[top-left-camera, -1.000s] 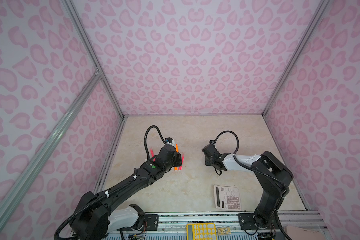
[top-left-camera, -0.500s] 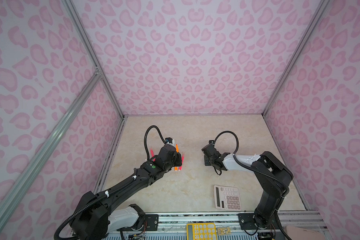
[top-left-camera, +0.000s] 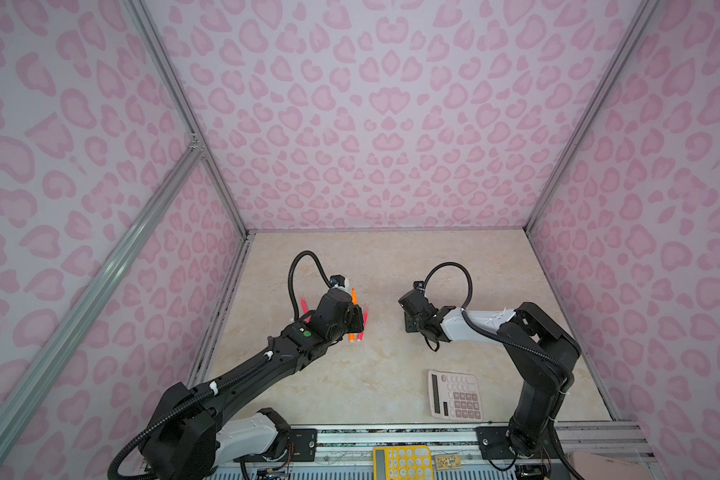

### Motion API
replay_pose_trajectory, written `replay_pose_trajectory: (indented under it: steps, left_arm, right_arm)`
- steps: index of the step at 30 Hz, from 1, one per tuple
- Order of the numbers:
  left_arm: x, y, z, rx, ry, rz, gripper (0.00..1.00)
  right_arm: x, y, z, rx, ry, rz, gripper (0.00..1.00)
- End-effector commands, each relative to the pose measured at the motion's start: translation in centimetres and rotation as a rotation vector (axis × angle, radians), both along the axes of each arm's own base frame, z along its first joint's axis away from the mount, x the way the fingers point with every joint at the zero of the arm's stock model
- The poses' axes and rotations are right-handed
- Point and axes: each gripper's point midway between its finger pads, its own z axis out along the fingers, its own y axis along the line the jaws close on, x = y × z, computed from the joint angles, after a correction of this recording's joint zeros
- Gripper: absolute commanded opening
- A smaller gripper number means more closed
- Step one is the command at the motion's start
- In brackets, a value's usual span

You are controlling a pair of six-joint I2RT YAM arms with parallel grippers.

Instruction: Insert the pens into the pen caps

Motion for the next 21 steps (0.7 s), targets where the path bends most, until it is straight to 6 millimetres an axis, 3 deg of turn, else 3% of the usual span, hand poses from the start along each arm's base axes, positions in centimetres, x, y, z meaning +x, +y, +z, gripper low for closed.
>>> replay_pose_trajectory:
  steps: [1,10,21]
  left_arm:
    - [0.2,-0.1,0.8,-0.006,-0.018,-0.006,0.03]
    - [0.2,-0.2,0.8,-0.006,-0.017,-0.008,0.03]
    - [0.2,-0.2,0.8,-0.007,-0.016,-0.009,0.03]
  right_arm:
    - [0.2,-0.9,-0.8,-0.03,0.017,-0.024,0.37]
    - [1.3,-1.8,-1.1,-0.036,0.017,-0.055,0.36]
    - [2.5,-0.6,-0.5,-0.009,0.004,-0.033,0.38]
